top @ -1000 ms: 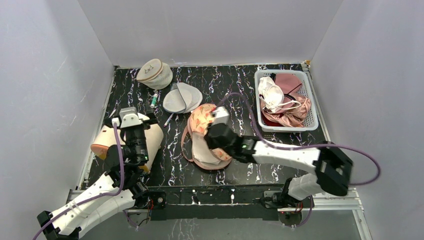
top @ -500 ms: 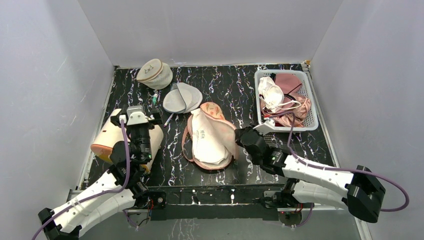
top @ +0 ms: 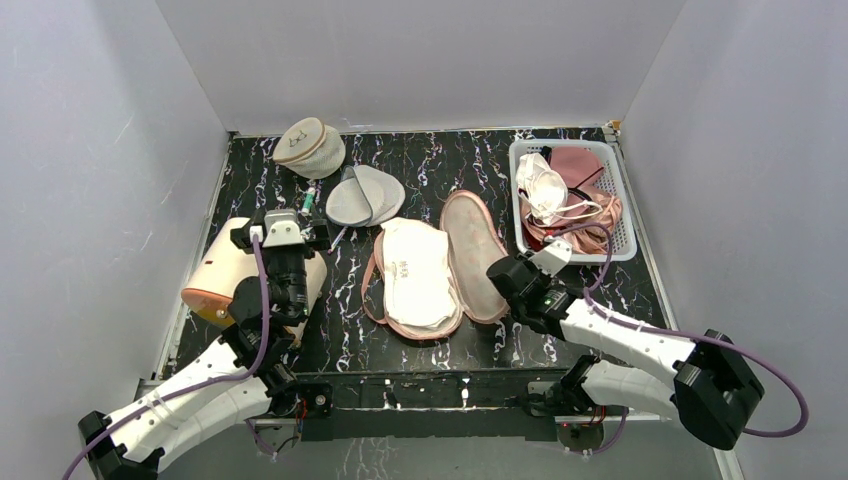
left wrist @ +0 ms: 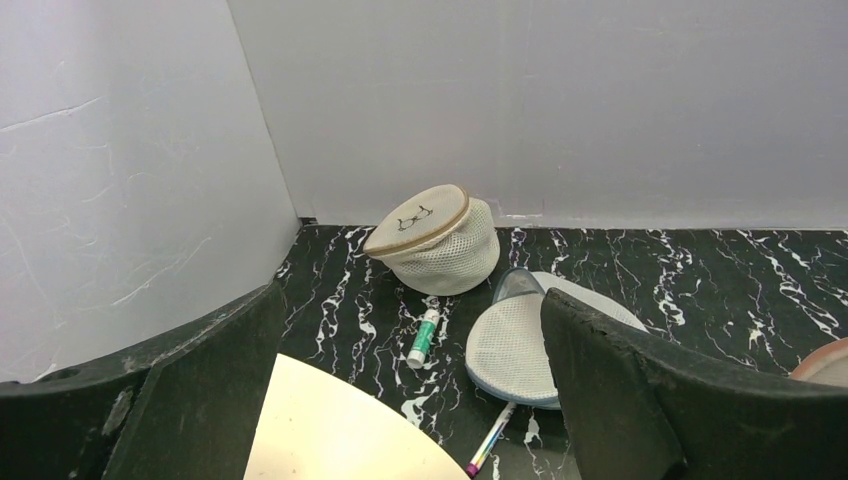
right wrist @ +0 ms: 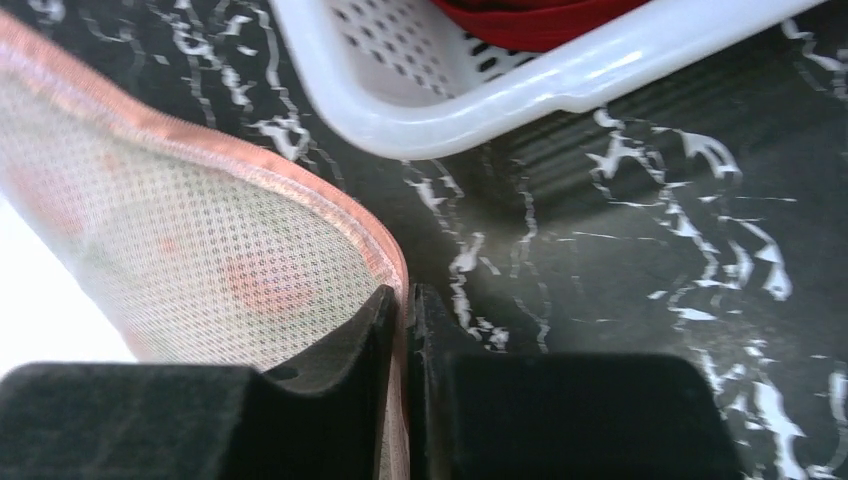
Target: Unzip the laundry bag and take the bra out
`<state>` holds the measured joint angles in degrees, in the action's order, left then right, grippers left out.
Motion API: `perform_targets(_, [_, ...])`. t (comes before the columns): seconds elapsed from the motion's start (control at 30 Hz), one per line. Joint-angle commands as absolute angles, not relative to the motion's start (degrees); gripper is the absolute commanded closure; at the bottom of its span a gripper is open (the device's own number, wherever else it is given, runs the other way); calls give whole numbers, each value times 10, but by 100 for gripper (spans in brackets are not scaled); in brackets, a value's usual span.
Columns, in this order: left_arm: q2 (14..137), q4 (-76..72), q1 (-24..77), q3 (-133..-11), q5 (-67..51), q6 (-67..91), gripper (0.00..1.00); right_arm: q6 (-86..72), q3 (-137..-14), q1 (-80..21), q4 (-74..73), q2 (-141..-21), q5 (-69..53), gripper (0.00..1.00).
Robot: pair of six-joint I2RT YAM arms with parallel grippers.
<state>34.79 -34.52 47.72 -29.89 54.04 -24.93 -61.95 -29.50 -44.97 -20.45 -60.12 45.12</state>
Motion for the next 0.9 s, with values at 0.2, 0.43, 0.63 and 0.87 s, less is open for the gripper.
perform_targets(0.2, [349,-343,474,-317,529,-236,2,-629,-389,-440,-344,-588,506,81])
perform_targets(0.43, [346,-338,475,-320,528,-232,2,-605,-392,-440,-373,-528,508,67])
perform_targets(0.63, [348,-335,475,-321,527,-230,2,-410,-413,-439,-242,-511,384,50])
perform_targets(0.87, [355,-322,474,-326,527,-224,2,-270,-483,-440,-130,-683,88,31])
